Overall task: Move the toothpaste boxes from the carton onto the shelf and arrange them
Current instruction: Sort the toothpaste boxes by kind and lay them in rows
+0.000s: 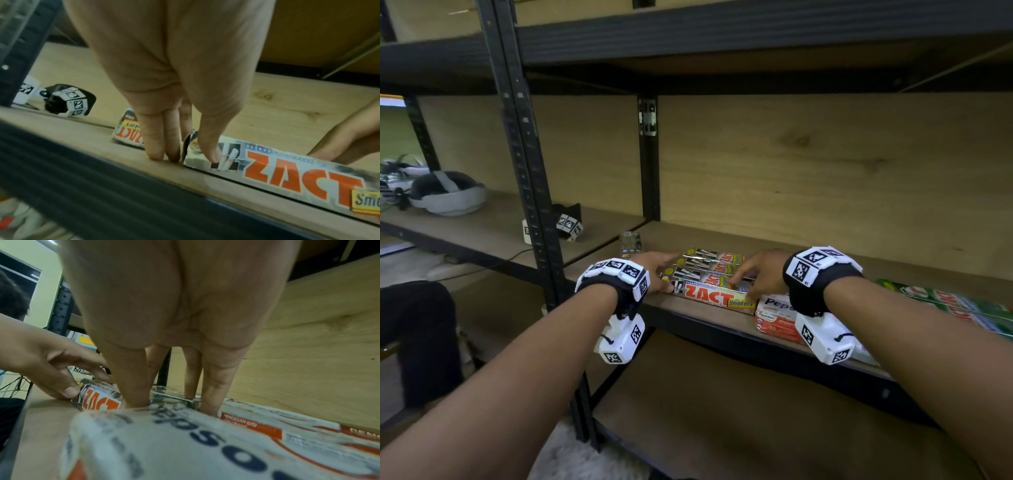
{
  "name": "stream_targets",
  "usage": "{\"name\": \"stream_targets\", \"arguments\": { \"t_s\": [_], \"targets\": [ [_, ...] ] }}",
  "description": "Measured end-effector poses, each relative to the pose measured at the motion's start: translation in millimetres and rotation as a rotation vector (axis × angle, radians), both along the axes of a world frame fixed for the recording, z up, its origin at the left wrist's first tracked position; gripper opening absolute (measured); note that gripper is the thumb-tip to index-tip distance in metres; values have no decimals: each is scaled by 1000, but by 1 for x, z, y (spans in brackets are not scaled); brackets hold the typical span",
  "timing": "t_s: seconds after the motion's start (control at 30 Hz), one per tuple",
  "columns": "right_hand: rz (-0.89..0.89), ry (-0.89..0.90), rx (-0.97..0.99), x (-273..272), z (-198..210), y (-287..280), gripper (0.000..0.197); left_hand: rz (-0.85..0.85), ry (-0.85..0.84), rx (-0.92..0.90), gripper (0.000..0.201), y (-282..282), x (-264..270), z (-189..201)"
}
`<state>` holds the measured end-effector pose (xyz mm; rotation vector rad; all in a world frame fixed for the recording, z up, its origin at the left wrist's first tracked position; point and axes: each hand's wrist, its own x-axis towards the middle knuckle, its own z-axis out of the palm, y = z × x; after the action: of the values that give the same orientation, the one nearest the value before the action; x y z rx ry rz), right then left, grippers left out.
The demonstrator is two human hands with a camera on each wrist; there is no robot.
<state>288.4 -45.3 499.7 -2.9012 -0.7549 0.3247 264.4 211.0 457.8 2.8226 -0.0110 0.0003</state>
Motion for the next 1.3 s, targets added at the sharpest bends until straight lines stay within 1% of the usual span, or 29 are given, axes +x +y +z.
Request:
{"name": "stream_targets", "arguments": {
  "t_s": [0.1, 0.2, 0.33, 0.53, 0.67, 0.77, 0.87, 0.97, 1.03, 1.07, 1.13, 1.23, 1.3],
  "targets": [
    [7, -22, -55, 8, -1, 7, 45, -74, 27, 143, 75, -5, 9, 8],
    [35, -40, -97, 14, 1, 11, 41, -85, 47, 242, 66, -8, 17, 8],
    [48, -43, -139, 19, 4, 12, 36, -85, 7, 225, 60, -2, 23, 3],
    [50, -6, -138, 28, 5, 14, 42, -78, -73, 271, 55, 1, 25, -7],
    [30, -3, -131, 31, 3, 16, 41, -88, -50, 283, 55, 4, 25, -8],
    [31, -10, -110, 29, 3, 14, 40, -81, -27, 197, 55, 11, 23, 3],
    [41, -28, -102, 29, 1, 13, 39, -31, -77, 132, 53, 31, 22, 9],
    [47, -22, -109, 28, 2, 14, 39, 90, -160, 165, 49, 48, 23, 3],
    [49, -21, -127, 28, 3, 15, 40, 195, -160, 116, 53, 51, 22, -5],
    [52, -22, -136, 29, 2, 16, 40, 232, -158, 77, 56, 51, 23, -10],
    [62, -20, -140, 30, 3, 16, 39, 294, -206, -25, 53, 49, 26, -16],
    [60, -17, -136, 28, 3, 15, 38, 377, -273, -181, 42, 44, 29, -13],
    [59, -23, -134, 26, 3, 15, 37, 452, -301, -323, 35, 42, 28, -9]
  ]
}}
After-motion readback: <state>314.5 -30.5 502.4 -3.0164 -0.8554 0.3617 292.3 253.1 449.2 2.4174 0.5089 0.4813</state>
